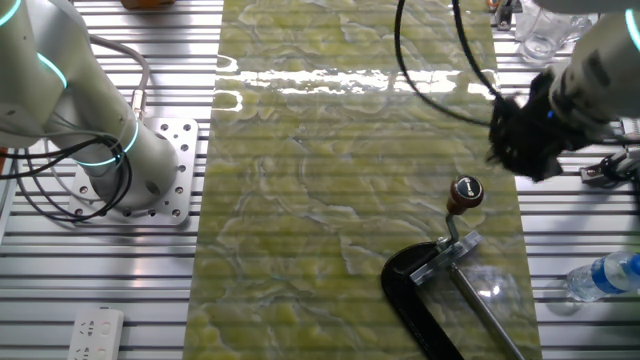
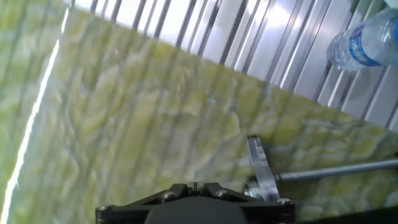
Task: Pull up the lever
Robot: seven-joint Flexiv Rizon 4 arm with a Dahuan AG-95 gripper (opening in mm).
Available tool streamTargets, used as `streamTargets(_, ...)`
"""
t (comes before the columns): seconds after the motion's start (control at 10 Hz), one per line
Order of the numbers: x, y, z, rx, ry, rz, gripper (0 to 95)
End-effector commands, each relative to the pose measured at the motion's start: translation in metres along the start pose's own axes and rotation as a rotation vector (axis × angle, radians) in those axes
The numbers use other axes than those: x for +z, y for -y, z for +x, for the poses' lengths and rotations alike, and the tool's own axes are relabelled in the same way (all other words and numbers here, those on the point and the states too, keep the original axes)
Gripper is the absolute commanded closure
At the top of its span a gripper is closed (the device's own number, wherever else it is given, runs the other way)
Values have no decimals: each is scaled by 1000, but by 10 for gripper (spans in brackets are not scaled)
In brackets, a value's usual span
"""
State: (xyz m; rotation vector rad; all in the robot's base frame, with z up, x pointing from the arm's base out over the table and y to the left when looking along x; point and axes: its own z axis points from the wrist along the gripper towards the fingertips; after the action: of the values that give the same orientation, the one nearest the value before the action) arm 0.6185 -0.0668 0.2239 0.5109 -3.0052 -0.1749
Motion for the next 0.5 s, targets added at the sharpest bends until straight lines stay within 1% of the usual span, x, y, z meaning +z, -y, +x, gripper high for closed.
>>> streamTargets(0.1, 5, -18, -35, 88, 23, 17, 950)
streamTargets(0.2, 11, -21, -41, 99, 35, 26, 950)
streamTargets(0.3, 18, -26, -48, 128, 29, 33, 950)
streamTargets(0.5, 30, -33, -58, 176, 30, 36, 950)
